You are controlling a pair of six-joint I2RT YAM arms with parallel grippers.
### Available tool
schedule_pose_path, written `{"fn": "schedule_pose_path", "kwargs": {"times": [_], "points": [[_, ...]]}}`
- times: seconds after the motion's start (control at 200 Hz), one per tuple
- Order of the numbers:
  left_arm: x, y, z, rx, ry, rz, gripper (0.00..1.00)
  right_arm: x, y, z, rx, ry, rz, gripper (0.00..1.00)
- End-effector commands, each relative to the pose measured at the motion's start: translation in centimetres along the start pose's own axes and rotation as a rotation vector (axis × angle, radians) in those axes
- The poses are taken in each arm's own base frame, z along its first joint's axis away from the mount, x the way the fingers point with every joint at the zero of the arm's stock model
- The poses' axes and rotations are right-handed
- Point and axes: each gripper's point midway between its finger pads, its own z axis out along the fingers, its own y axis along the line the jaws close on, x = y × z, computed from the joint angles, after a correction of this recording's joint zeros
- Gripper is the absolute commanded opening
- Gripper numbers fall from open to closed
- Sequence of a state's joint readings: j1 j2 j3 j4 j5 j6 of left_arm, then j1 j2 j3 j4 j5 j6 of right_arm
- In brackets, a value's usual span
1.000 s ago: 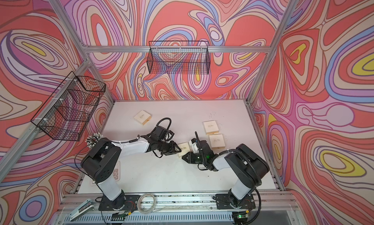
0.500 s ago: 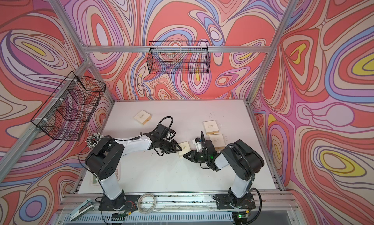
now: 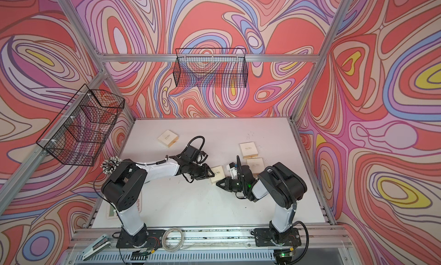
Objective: Take out the earrings from the drawer-style jewelry box
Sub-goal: Open the drawer in the jewelry box.
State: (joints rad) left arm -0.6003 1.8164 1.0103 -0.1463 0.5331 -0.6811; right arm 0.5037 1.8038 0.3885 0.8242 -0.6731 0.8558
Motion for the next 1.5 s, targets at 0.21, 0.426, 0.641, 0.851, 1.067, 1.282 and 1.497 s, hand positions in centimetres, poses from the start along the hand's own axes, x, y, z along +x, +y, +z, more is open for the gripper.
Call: {"fn": "schedule_pose_path", "kwargs": {"times": [0.21,0.426,0.641,0.851,1.067,1.282,1.497], "points": [[1.0,4.6,0.9,-0.166,0.022,-0.044,0.37,-0.1,-1.0,-0.5,0.027,-0.028,0.077,0.01],[1.0,5.0,1.2,-0.169,0.006,-0.066,0.37,0.4,-0.9,-1.0,0.025,-0.031,0.082,0.0],[1.0,5.5,1.4,-0.182,0.0,-0.083,0.37,1.0,-1.1,-1.5,0.028,-0.033,0.093,0.0],[0.9,5.6,1.6,-0.182,-0.003,-0.094,0.37,1.5,-0.9,-2.0,0.037,-0.044,0.086,0.0],[0.9,5.9,1.7,-0.188,-0.007,-0.098,0.37,2.5,-1.1,-2.1,0.062,-0.04,0.08,0.0],[0.9,5.9,1.8,-0.185,-0.006,-0.1,0.36,3.3,-1.5,-2.6,0.082,-0.05,0.088,0.0],[0.8,5.5,1.6,-0.177,-0.013,-0.097,0.37,4.2,-1.9,-3.2,0.098,-0.053,0.094,0.0]]}}
